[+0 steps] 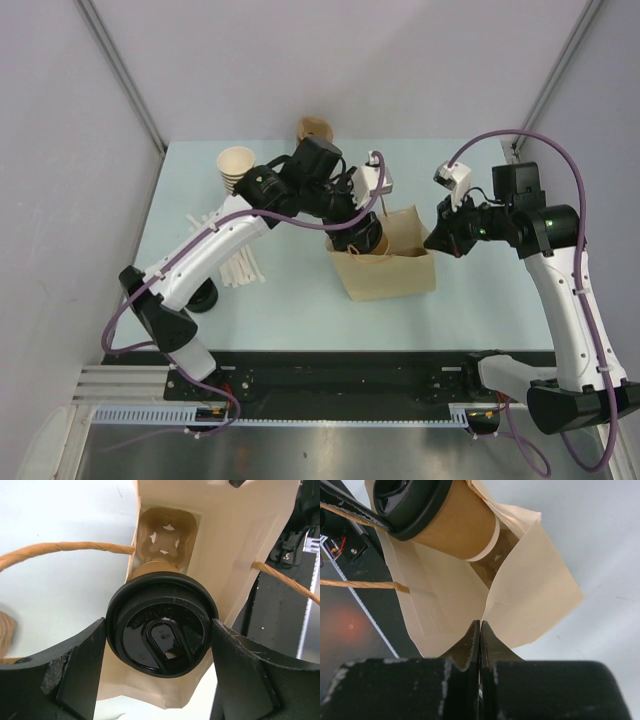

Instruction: Pack the takeout coffee

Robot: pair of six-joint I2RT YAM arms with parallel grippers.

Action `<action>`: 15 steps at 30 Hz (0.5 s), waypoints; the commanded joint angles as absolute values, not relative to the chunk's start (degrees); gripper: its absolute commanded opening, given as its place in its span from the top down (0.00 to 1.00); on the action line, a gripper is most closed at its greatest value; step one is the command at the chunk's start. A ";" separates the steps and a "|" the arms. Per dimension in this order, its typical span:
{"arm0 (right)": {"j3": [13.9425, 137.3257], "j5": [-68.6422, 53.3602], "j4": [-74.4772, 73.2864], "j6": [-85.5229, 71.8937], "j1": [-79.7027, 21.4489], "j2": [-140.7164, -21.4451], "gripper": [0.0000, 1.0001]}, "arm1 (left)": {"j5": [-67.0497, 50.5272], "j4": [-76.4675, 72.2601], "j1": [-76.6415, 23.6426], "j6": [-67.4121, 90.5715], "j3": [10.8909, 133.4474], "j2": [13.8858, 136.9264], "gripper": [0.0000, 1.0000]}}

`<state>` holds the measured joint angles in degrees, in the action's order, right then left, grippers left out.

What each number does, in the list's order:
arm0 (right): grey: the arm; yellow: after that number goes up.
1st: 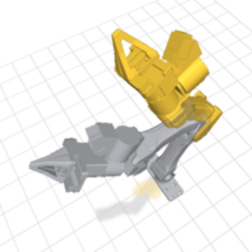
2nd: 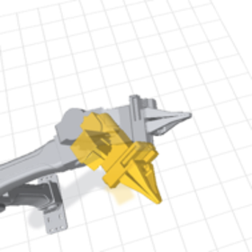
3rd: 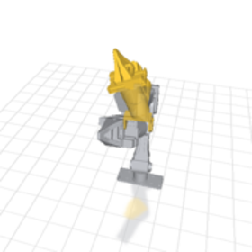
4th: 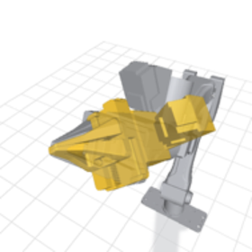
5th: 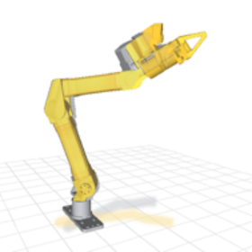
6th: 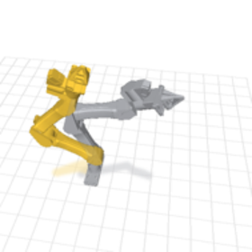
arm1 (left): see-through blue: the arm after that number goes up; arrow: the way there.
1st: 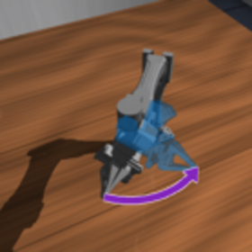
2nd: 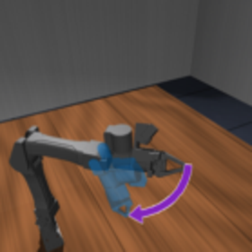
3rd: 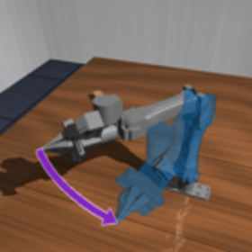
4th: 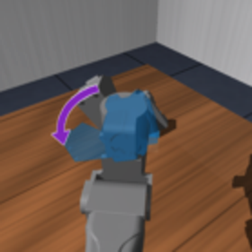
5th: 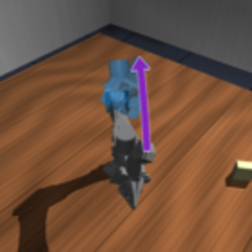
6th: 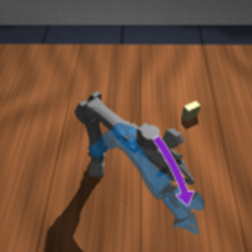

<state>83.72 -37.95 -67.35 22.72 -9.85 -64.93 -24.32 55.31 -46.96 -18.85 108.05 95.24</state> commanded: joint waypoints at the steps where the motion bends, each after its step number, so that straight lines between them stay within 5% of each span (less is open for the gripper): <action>1: 82.36 -38.93 -67.77 21.27 -10.81 -62.93 1.00 | -22.15 53.00 -50.00 -22.85 104.77 92.46 0.57; 15: 81.12 -37.71 -62.49 17.50 -10.11 -63.10 1.00 | -19.70 52.74 -54.58 -35.24 105.65 90.97 0.57</action>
<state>80.68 -37.60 -64.90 20.05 -10.90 -63.35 -21.61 52.84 -54.13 -30.61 105.69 94.08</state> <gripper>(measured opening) 0.008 0.805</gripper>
